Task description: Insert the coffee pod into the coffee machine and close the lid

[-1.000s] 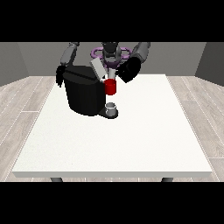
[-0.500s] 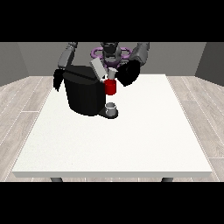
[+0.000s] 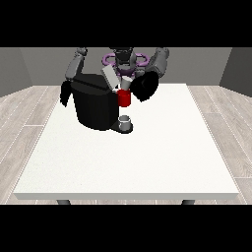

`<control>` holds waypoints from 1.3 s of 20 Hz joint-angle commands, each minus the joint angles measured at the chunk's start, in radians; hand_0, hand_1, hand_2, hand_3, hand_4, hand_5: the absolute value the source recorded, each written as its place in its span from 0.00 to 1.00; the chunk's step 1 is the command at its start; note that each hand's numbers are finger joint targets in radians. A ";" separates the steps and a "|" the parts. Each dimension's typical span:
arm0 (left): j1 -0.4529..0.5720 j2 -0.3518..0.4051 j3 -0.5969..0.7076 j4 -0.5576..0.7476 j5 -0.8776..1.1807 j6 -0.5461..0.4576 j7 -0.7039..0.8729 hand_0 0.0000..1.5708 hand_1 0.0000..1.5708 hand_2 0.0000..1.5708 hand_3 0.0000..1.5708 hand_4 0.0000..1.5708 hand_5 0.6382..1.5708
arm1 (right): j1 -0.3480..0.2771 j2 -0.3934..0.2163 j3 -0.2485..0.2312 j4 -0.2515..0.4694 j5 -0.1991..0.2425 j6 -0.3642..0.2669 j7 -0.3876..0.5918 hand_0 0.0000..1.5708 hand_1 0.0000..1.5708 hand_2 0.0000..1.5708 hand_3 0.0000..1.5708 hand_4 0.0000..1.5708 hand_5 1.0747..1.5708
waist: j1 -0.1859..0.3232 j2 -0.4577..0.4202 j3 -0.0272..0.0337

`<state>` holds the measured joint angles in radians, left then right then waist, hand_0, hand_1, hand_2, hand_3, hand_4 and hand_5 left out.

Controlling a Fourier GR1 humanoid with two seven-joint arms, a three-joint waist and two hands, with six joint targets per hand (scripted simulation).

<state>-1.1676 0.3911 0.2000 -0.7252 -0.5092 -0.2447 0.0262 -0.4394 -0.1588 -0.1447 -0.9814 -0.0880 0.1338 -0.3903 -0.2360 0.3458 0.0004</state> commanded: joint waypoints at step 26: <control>0.509 -0.230 0.114 0.026 0.242 -0.034 -0.369 0.00 0.00 0.00 0.00 0.00 1.00 | 0.303 0.050 0.039 -0.014 -0.005 0.054 -0.047 0.00 0.00 0.00 0.00 0.00 1.00 | 0.141 -0.388 -0.0030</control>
<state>-0.7969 0.2012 0.2768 -0.7133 -0.3308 -0.2526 -0.2504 -0.2079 -0.1335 -0.1391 -0.9485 -0.1084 0.1939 -0.4585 -0.1181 0.0585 -0.0012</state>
